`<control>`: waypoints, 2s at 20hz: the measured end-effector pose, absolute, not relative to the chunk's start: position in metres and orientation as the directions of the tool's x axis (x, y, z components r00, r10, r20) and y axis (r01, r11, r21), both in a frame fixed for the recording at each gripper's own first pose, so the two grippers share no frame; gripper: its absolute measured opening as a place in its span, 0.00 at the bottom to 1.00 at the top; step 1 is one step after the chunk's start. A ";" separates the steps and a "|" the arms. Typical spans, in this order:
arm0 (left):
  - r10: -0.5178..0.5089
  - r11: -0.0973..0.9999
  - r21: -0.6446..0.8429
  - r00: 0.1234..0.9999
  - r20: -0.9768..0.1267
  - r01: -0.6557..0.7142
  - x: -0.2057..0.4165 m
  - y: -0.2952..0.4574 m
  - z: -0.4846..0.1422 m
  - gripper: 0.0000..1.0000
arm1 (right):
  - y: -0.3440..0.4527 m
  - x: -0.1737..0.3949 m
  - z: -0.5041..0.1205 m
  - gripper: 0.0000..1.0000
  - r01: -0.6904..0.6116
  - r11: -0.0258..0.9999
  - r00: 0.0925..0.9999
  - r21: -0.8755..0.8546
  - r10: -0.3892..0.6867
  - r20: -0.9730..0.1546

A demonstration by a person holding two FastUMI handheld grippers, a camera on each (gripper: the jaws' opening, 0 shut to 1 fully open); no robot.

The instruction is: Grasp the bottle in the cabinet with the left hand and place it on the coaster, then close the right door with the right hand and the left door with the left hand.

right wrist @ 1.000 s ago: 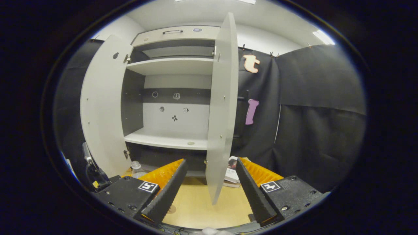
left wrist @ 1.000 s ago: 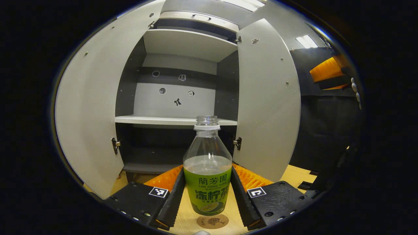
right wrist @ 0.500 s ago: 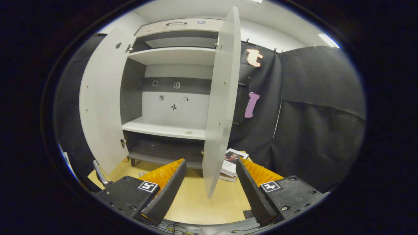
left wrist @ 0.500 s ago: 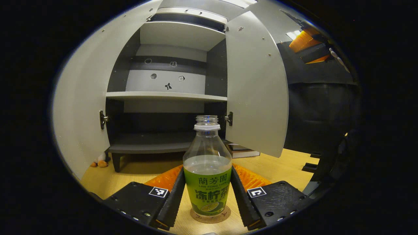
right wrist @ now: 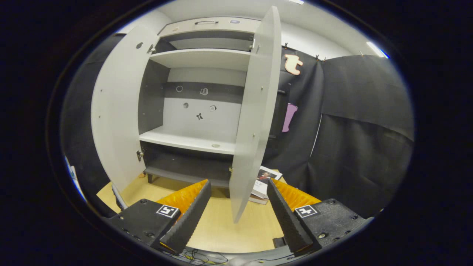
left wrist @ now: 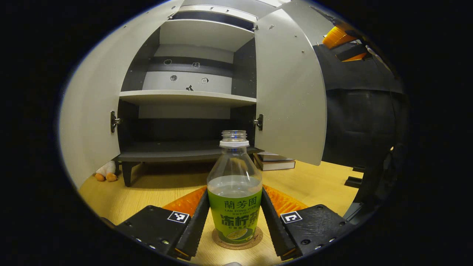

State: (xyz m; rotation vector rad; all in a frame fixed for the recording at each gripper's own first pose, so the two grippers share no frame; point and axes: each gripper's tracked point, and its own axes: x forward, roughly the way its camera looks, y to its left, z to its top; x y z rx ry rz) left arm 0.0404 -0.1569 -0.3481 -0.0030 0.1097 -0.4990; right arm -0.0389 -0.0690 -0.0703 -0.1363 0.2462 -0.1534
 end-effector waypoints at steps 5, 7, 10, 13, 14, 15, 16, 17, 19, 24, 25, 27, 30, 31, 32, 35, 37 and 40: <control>-0.480 0.877 -0.029 0.870 -0.113 0.480 0.041 -0.159 -0.352 0.76 | -0.066 -0.037 -0.073 0.99 0.122 0.979 0.957 -0.161 -0.159 -0.241; -0.471 0.881 -0.015 0.872 -0.136 0.473 0.041 -0.158 -0.355 0.79 | -0.064 -0.036 -0.074 0.99 0.118 0.980 0.958 -0.163 -0.155 -0.243; -0.481 0.874 0.007 0.869 -0.116 0.485 0.037 -0.160 -0.346 0.84 | -0.065 -0.037 -0.075 0.99 0.116 0.979 0.957 -0.169 -0.155 -0.243; -0.474 0.877 0.035 0.876 -0.091 0.478 0.035 -0.165 -0.333 0.95 | -0.066 -0.037 -0.076 0.99 0.122 0.979 0.957 -0.166 -0.160 -0.243; -0.468 0.881 0.039 0.880 -0.084 0.472 0.041 -0.162 -0.325 0.97 | -0.066 -0.036 -0.075 0.99 0.123 0.978 0.956 -0.166 -0.161 -0.243; -0.462 0.884 0.041 0.884 -0.074 0.466 0.045 -0.160 -0.318 0.96 | -0.066 -0.037 -0.074 0.99 0.124 0.978 0.957 -0.165 -0.162 -0.241; -0.453 0.890 0.040 0.890 -0.058 0.455 0.048 -0.158 -0.309 0.96 | -0.066 -0.036 -0.072 0.99 0.124 0.979 0.958 -0.164 -0.161 -0.237; -0.445 0.894 0.035 0.895 -0.043 0.446 0.051 -0.157 -0.298 0.96 | -0.066 -0.036 -0.071 0.99 0.125 0.978 0.959 -0.164 -0.162 -0.233; -0.426 0.904 0.027 0.905 -0.010 0.426 0.056 -0.154 -0.273 0.96 | -0.065 -0.036 -0.068 0.99 0.125 0.978 0.962 -0.168 -0.161 -0.222; -0.384 0.923 0.003 0.920 0.073 0.385 0.068 -0.139 -0.191 0.96 | -0.061 -0.033 -0.060 0.99 0.121 0.981 0.969 -0.154 -0.150 -0.197; -0.374 0.927 -0.008 0.924 0.086 0.376 0.068 -0.136 -0.173 0.96 | -0.059 -0.033 -0.058 0.99 0.119 0.982 0.971 -0.149 -0.147 -0.190; -0.341 0.938 -0.027 0.935 0.093 0.345 0.068 -0.124 -0.139 0.96 | -0.056 -0.031 -0.053 0.99 0.114 0.983 0.975 -0.144 -0.139 -0.174; -0.283 0.957 -0.029 0.954 0.098 0.287 0.065 -0.097 -0.093 0.96 | -0.050 -0.030 -0.042 1.00 0.107 0.987 0.983 -0.123 -0.124 -0.138; -0.266 0.963 -0.022 0.959 0.095 0.269 0.062 -0.089 -0.081 0.96 | -0.048 -0.029 -0.040 1.00 0.104 0.988 0.985 -0.115 -0.119 -0.129; -0.244 0.969 -0.010 0.966 0.083 0.246 0.058 -0.081 -0.072 0.96 | -0.046 -0.028 -0.038 0.99 0.099 0.989 0.986 -0.108 -0.113 -0.123; -0.192 0.981 0.020 0.980 0.059 0.191 0.044 -0.052 -0.046 0.96 | -0.041 -0.027 -0.032 0.99 0.086 0.993 0.991 -0.081 -0.094 -0.098; -0.158 0.987 0.022 0.987 0.042 0.157 0.030 -0.032 -0.034 0.96 | -0.040 -0.024 -0.028 0.99 0.080 0.995 0.993 -0.062 -0.085 -0.084; -0.111 0.993 0.034 0.994 0.009 0.111 0.008 -0.007 -0.030 0.96 | -0.043 -0.019 -0.024 0.99 0.079 0.996 0.994 -0.035 -0.081 -0.069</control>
